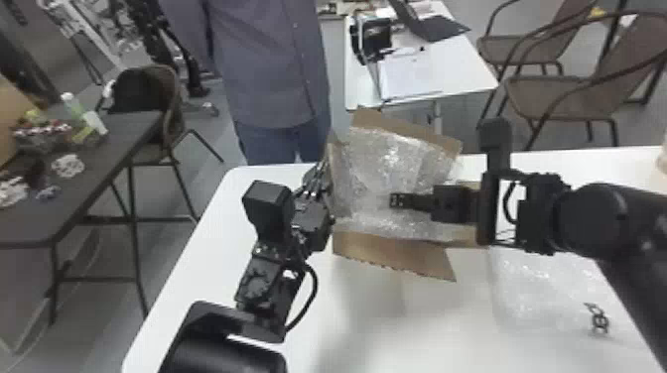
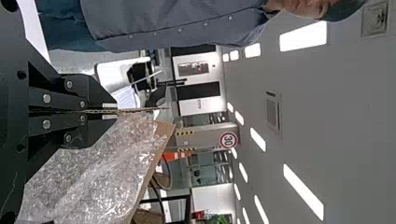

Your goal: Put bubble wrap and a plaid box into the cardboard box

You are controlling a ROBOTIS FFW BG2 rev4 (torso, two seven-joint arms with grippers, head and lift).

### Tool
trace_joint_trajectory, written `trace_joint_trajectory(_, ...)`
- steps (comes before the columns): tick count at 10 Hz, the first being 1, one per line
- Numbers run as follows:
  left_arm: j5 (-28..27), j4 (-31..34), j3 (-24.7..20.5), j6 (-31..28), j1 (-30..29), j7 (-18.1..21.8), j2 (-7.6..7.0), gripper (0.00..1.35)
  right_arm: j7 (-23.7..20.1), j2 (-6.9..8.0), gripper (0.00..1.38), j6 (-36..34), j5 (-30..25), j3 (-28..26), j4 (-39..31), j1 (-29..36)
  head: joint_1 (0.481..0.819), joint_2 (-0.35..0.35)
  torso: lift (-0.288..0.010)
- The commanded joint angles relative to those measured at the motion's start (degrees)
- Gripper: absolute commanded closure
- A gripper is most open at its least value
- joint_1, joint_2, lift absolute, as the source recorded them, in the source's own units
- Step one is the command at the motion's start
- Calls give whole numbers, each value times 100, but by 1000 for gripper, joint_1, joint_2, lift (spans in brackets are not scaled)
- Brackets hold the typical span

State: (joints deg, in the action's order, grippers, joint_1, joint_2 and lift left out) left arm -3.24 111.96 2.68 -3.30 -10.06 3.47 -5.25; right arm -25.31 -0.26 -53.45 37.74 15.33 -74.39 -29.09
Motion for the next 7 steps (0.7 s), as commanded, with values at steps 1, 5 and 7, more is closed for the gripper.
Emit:
trace_joint_trajectory(1,8,-8,5,67,-13,-22,-2,1222,17,32,1003,503,66,32,311,9,646,272,-107)
trace_joint_trajectory(5,70,-52,13,49,-22,-31,-2,1222,96,32,1003,1338,462,287,1515,-246,657,260,-107)
trace_joint_trajectory(7,87,-87,57,49,13,-31,-11,1222,-528,32,1003,1645,620,524,2227,-598,663,260,-107)
